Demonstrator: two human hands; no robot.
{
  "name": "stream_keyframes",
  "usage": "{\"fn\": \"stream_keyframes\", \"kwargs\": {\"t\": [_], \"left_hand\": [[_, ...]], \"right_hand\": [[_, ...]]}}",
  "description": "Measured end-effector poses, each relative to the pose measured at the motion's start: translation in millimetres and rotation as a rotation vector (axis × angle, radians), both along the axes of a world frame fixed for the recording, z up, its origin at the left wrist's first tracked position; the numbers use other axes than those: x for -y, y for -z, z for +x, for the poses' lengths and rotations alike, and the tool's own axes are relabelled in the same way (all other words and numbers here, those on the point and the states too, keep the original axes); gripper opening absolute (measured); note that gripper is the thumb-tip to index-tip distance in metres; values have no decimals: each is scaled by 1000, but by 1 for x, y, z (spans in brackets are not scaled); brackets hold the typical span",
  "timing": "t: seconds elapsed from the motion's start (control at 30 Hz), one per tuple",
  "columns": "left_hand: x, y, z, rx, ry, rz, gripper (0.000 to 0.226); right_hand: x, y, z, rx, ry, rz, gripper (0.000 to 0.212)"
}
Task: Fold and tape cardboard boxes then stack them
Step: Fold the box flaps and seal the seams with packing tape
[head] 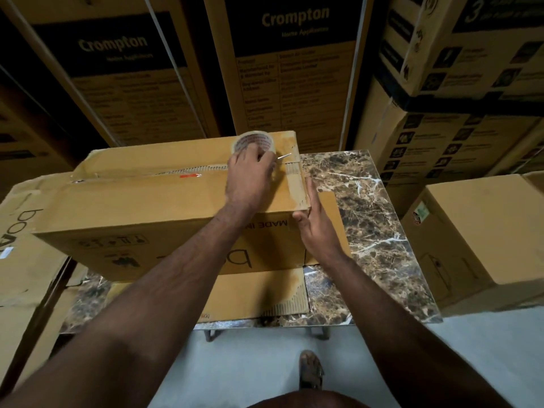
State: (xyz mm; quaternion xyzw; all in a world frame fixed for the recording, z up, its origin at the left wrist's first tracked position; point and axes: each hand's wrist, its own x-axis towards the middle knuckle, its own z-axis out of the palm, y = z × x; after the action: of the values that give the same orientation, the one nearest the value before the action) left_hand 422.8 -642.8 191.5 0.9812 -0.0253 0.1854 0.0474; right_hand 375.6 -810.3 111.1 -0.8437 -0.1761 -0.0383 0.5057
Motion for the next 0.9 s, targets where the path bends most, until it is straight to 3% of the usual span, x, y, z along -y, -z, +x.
{"fn": "stream_keyframes", "kwargs": {"t": [0.13,0.3,0.47,0.77,0.9], "left_hand": [[-1,-2,-1,30,-5,-15,33],[-6,-1,1,47,-19,-11,32],[-5,-4,10,72,4,-10,30],[-1,-4,14,59,-4,-2,25],[0,0,5,82,19,5,22]], "right_hand": [[15,10,7,288,69,-345,82],[23,-20,27,483,15,-306,54],[13,-63,79,271,-167,-570,61],[-22,-89,166,127,-161,-758,52],[-45,-93,211,-38,-201,-898,64]]}}
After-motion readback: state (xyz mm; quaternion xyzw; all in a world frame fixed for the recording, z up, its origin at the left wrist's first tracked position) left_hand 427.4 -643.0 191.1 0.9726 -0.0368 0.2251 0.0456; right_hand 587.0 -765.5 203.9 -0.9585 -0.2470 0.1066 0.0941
